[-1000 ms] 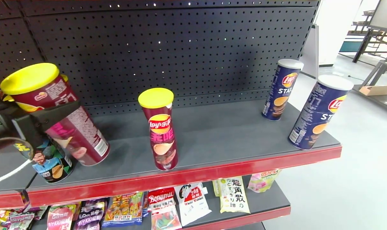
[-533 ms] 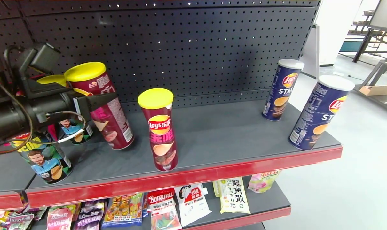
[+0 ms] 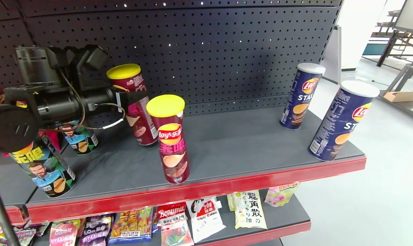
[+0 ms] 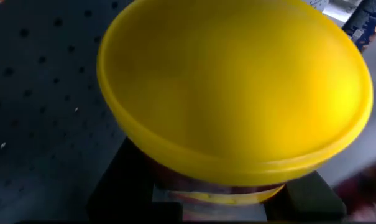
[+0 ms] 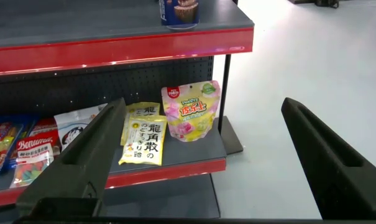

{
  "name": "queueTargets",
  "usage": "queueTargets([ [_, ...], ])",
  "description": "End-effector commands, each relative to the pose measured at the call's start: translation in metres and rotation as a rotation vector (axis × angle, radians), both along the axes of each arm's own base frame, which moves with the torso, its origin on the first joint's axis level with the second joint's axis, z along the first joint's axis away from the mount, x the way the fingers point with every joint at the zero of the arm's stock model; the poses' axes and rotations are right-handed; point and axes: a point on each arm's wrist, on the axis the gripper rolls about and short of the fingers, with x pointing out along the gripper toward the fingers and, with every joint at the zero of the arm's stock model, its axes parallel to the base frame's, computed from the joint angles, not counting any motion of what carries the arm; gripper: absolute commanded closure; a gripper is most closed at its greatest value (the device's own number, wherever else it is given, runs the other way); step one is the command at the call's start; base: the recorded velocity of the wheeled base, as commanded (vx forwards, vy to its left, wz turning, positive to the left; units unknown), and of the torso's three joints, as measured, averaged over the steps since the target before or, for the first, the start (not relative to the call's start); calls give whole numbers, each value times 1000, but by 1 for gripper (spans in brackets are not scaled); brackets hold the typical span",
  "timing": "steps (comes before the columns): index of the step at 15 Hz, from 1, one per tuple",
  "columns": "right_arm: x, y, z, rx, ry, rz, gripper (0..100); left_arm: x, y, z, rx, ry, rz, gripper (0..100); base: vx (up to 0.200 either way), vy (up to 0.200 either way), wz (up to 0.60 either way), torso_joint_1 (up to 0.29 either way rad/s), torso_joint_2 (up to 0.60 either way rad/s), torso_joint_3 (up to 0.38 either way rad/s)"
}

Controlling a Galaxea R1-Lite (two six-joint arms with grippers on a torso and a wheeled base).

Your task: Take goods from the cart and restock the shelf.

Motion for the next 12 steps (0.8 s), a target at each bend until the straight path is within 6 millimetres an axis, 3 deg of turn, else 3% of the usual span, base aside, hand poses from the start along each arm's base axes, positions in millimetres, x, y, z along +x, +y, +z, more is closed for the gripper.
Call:
queueTargets([
  [1,0,0,0,0,1,1,0,25,-14,-14,3,21,-28,100,0,0,0,0,0,0],
  [4,0,0,0,0,3,1,0,45,-24,-26,-1,1,-42,100,0,0,0,0,0,0],
  [7,0,0,0,0,1,1,0,60,-35,-23,-24,-15,-59,100,0,0,0,0,0,0],
  [12,0,0,0,0,1,1,0,64,-49,-19,-52,-11,-75,100,0,0,0,0,0,0],
])
